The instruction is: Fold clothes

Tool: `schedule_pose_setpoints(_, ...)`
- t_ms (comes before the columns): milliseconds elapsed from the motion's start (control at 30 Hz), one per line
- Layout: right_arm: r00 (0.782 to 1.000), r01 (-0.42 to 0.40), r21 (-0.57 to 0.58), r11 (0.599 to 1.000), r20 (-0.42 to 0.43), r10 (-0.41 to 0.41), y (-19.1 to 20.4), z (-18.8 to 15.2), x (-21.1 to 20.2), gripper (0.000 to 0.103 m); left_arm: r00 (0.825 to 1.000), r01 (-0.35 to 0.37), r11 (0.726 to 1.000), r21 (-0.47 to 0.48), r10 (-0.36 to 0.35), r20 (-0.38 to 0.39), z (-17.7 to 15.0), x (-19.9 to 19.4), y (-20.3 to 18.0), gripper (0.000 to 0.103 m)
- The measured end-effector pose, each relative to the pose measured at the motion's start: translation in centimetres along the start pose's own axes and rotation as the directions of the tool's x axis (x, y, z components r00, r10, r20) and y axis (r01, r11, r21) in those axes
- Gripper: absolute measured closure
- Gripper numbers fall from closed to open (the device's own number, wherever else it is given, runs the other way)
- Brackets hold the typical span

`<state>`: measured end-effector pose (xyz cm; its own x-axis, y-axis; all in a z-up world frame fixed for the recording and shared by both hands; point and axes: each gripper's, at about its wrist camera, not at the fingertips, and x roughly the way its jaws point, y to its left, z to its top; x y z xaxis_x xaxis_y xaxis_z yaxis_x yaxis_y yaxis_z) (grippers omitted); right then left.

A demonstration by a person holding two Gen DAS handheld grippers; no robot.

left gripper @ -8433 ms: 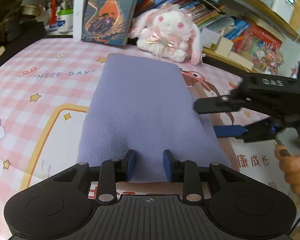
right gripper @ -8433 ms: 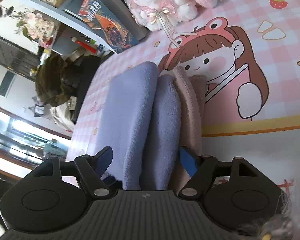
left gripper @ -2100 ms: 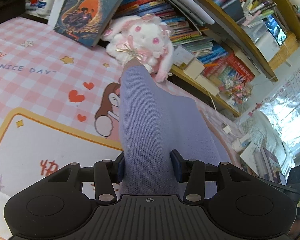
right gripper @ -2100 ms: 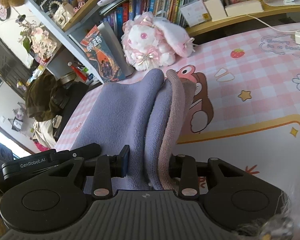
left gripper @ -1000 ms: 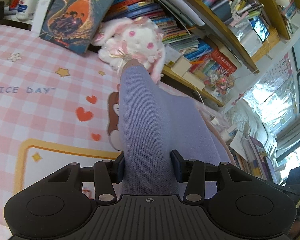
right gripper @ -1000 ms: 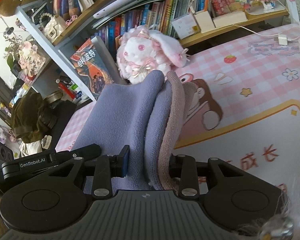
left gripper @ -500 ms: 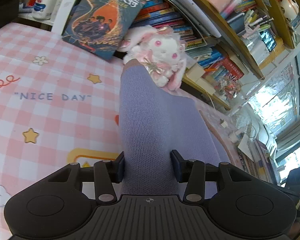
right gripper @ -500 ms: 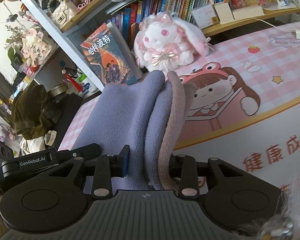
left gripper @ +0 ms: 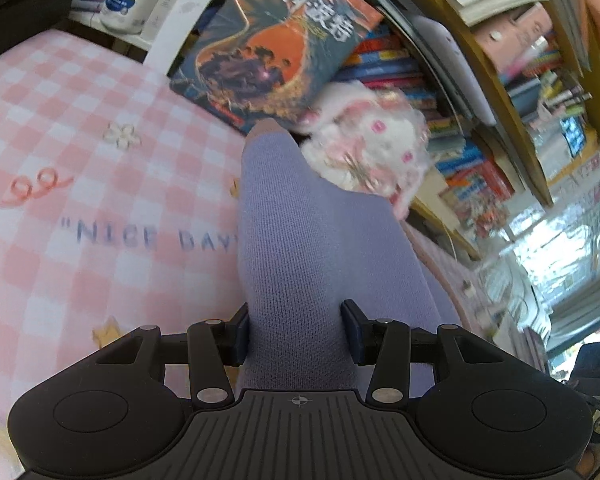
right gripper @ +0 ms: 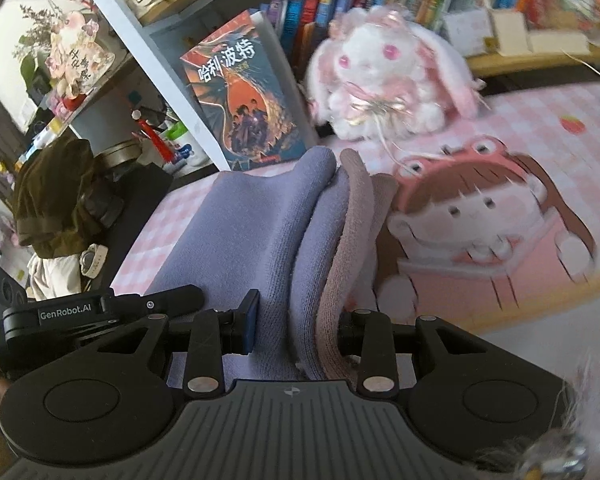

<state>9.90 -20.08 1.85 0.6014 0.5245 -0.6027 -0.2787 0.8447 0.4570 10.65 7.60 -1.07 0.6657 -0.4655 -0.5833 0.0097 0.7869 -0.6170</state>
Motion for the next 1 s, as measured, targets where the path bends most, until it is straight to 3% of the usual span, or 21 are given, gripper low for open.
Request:
schedule_pose_setpoints(400, 1.0, -0.009, -0.068, 0.998, 0.008, 0.01, -1.4, 5.5, 8.1, 0.072, 0.999, -0.022, 1.0, -0.016, 0.023, 0.029, 5.1, 5.1, 2.6, 0.059)
schedule_pose_setpoints(600, 1.0, 0.001, 0.033, 0.999, -0.017, -0.001, -4.1, 4.8, 10.3, 0.069, 0.999, -0.043, 0.999, -0.027, 0.042, -0.007, 4.8, 6.6, 3.4, 0.054)
schedule_pose_setpoints(700, 1.0, -0.018, 0.099, 0.995, -0.019, 0.02, -5.2, 4.4, 10.4, 0.065, 0.999, -0.044, 0.999, -0.032, 0.043, -0.01, 4.8, 6.7, 3.6, 0.05)
schedule_pose_setpoints(833, 1.0, 0.0, 0.102, 0.995, -0.024, 0.003, -5.0, 4.4, 10.4, 0.055, 0.997, -0.074, 0.997, -0.016, 0.074, -0.009, 5.0, 6.3, 3.2, 0.047)
schedule_pose_setpoints(1000, 0.999, 0.046, 0.095, 0.994, -0.029, -0.044, -4.3, 4.5, 9.3, 0.036, 0.991, -0.135, 0.989, 0.065, 0.134, 0.016, 4.7, 4.6, 1.6, 0.04)
